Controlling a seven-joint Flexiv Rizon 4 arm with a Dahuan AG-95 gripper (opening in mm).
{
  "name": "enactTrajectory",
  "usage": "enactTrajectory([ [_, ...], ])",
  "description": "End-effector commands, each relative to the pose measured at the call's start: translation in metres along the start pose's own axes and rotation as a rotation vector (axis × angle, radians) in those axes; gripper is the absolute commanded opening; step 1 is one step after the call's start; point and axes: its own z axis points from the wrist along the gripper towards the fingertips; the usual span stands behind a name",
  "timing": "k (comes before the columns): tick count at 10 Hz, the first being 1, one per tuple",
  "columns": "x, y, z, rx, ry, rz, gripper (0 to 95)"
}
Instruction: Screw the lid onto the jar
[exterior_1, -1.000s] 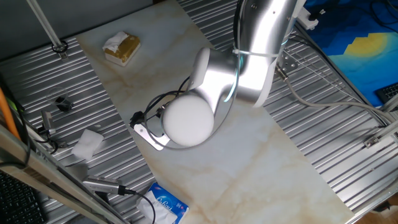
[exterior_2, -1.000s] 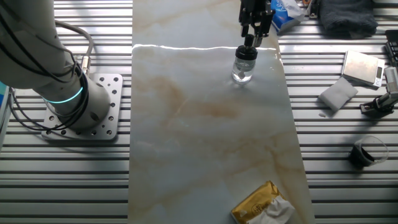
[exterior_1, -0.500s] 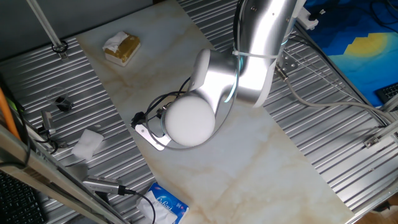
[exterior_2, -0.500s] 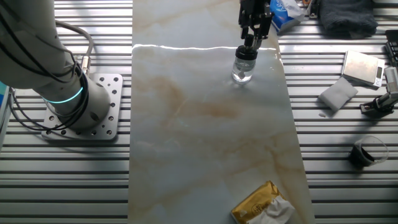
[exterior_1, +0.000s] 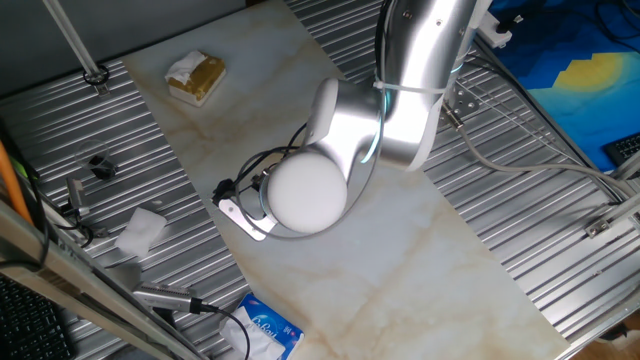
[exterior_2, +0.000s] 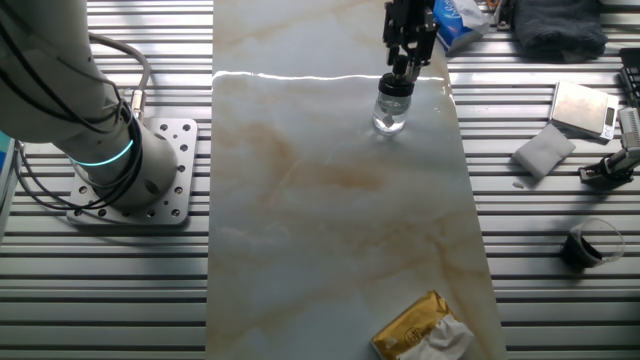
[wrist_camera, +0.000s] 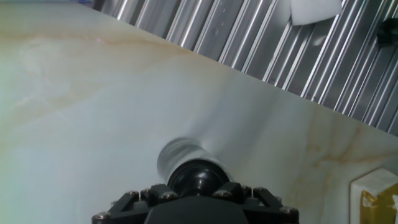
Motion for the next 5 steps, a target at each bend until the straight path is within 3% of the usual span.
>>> enactTrajectory([
  [1,-0.0005,0.0003,0.0011,-0.001,0.001,-0.001,76.0],
  [5,-0.0007,0.0013,0.0043,0.001,0.001,0.008,76.0],
])
